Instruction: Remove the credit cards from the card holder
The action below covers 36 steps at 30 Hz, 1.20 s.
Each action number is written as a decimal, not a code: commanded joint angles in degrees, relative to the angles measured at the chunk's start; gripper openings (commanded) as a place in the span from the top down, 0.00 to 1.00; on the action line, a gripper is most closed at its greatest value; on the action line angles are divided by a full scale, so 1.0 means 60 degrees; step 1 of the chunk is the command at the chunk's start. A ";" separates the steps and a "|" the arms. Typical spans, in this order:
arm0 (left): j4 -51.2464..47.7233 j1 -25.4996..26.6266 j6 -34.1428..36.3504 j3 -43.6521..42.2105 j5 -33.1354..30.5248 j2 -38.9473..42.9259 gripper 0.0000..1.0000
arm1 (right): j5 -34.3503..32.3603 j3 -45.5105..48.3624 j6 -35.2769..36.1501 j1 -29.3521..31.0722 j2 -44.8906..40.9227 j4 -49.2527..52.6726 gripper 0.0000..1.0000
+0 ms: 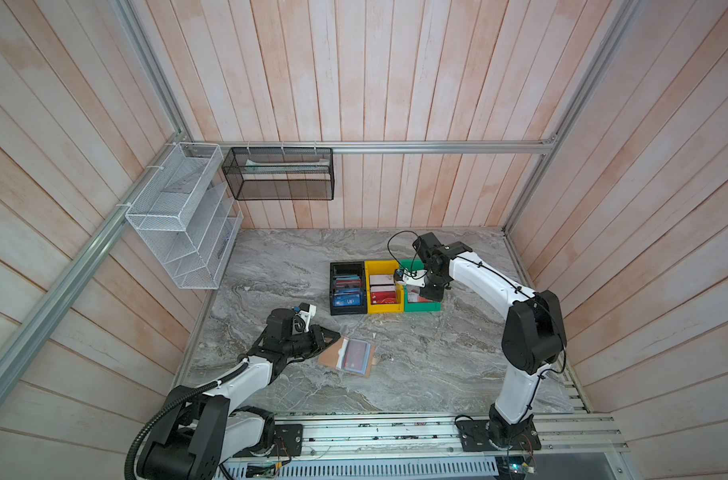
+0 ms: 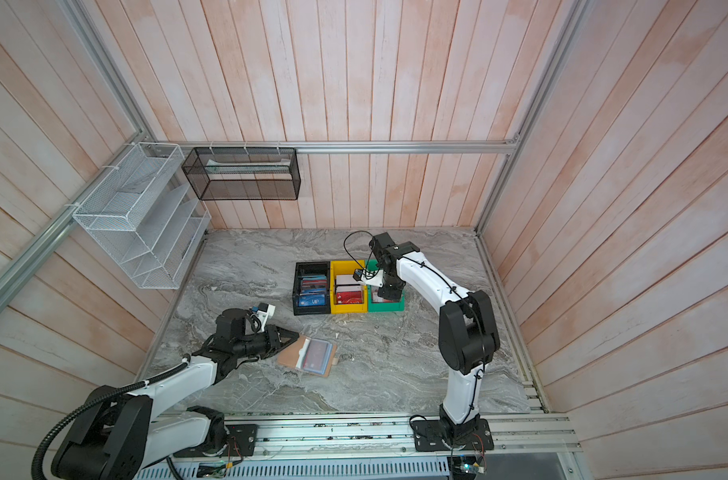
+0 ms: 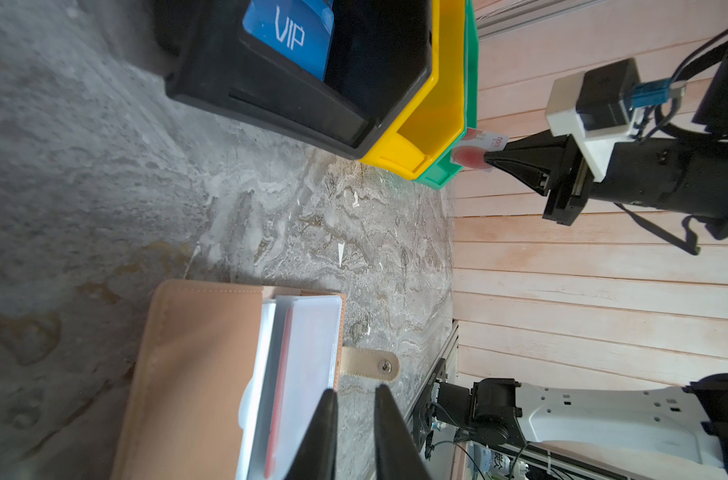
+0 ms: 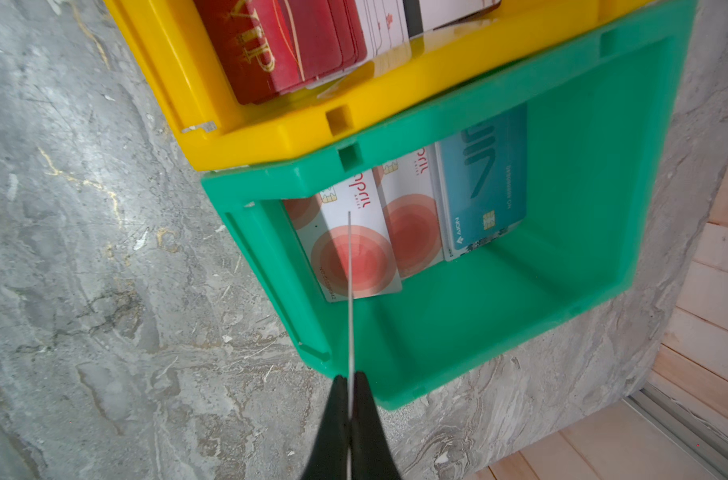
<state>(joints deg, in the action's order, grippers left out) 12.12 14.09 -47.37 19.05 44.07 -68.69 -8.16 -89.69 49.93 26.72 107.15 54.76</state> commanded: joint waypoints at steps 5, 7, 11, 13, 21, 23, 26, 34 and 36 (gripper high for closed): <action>0.0396 -0.0141 0.0161 -0.0186 0.0088 -0.0117 0.80 | -0.0278 0.0247 0.0317 0.0187 0.0333 -0.0261 1.00; 0.0419 -0.0173 0.0161 -0.0201 0.0108 -0.0125 0.80 | -0.0251 0.0227 0.0333 0.0204 0.0399 -0.0287 1.00; 0.0484 -0.0235 0.0161 -0.0223 0.0122 -0.0179 0.80 | -0.0176 0.0181 0.0348 0.0241 0.0517 -0.0264 1.00; 0.0510 -0.0269 0.0176 -0.0233 0.0139 -0.0227 0.80 | -0.0113 0.0207 0.0373 0.0273 0.0560 -0.0285 1.00; 0.0613 -0.0326 0.0176 -0.0274 0.0198 -0.0374 0.80 | 0.0072 0.0341 0.0417 0.0407 0.0679 -0.0358 1.00; 0.0609 -0.0341 0.0162 -0.0274 0.0198 -0.0360 0.80 | 0.0093 0.0506 0.0452 0.0424 0.0643 -0.0442 1.00; 0.0612 -0.0378 0.0174 -0.0289 0.0197 -0.0359 0.80 | 0.0089 0.0660 0.0465 0.0437 0.0640 -0.0532 1.00; 0.0602 -0.0415 0.0205 -0.0275 0.0198 -0.0417 0.80 | 0.0032 0.0666 0.0438 0.0451 0.0701 -0.0667 1.00; 0.0612 -0.0429 0.0220 -0.0285 0.0212 -0.0447 0.80 | -0.0028 0.0669 0.0380 0.0451 0.0715 -0.0773 0.99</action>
<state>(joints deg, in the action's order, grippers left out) 14.59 11.88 -47.33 18.06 44.58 -70.74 -8.93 -86.21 52.31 29.06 109.89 50.46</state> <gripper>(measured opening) 0.201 0.047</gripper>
